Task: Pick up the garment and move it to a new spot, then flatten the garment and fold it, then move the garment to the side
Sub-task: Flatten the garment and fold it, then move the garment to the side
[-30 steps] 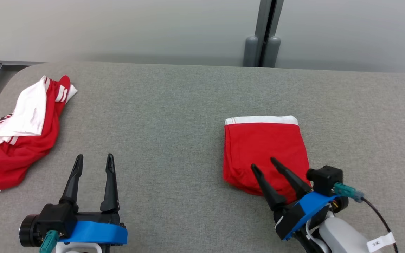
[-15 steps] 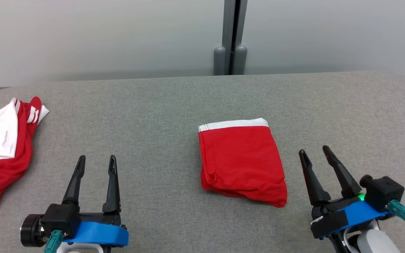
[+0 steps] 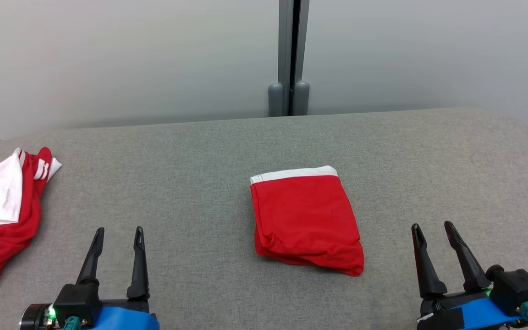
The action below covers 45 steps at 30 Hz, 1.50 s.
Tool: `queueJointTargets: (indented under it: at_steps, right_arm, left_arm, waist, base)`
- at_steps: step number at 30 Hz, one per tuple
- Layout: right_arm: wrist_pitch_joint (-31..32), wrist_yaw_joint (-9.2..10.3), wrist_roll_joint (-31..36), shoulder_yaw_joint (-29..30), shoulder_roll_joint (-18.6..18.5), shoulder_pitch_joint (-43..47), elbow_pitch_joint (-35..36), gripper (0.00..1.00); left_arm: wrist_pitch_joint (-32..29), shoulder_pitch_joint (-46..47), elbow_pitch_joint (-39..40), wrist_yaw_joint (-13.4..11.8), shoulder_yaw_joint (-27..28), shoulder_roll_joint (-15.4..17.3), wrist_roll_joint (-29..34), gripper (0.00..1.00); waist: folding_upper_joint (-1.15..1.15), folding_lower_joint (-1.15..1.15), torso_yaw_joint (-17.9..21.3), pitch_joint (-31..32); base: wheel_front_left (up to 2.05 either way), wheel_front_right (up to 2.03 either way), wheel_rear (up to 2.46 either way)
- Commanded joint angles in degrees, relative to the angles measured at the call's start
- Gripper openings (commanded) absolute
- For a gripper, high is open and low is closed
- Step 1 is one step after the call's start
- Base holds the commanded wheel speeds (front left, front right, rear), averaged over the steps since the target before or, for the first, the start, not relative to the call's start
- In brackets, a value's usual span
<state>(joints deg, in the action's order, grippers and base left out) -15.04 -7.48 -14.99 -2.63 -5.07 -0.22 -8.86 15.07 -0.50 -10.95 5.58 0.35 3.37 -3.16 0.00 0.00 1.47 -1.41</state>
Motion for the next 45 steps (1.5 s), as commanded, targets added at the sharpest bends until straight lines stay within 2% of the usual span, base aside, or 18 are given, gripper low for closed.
queueJointTargets:
  at_steps: [1, 14, 34, 39, 45]
  right_arm:
    - [-0.19, -0.03, 1.14, 0.6, 0.56, 1.49, 0.47, 1.0]
    - [-0.19, -0.03, 4.53, 1.88, 1.89, 3.64, -0.33, 1.0]
    - [-0.05, -0.03, 5.19, 2.22, 2.17, 3.0, -1.56, 1.0]
    - [0.32, -0.03, 5.96, 2.06, 2.1, -0.17, -1.52, 1.0]
    - [2.77, -0.03, 5.67, 0.27, 0.12, -7.48, -1.95, 1.0]
  left_arm:
    - [0.14, -1.16, -0.08, -0.4, 0.33, 0.17, 0.09, 1.0]
    - [0.14, -3.37, 0.43, -0.91, 0.55, 0.63, 0.51, 1.0]
    - [0.14, -3.47, 0.51, -1.6, -0.42, 0.55, 0.5, 1.0]
    - [0.14, -2.8, 0.88, -1.88, -0.57, 0.5, 0.27, 1.0]
    - [0.14, -0.33, 0.13, -1.23, -0.59, 0.75, -0.37, 1.0]
  waist:
    - [0.0, 0.0, -0.12, 0.44]
    - [0.0, 0.0, -1.47, 1.72]
    - [0.0, 0.0, -2.03, 1.12]
    - [0.0, 0.0, -2.18, 0.25]
    - [0.0, 0.0, -3.02, -1.79]
  base:
    - [0.0, 0.0, 0.0]
    - [0.0, 0.0, 0.0]
    - [0.0, 0.0, 0.0]
    - [0.0, 0.0, 0.0]
    - [0.0, 0.0, 0.0]
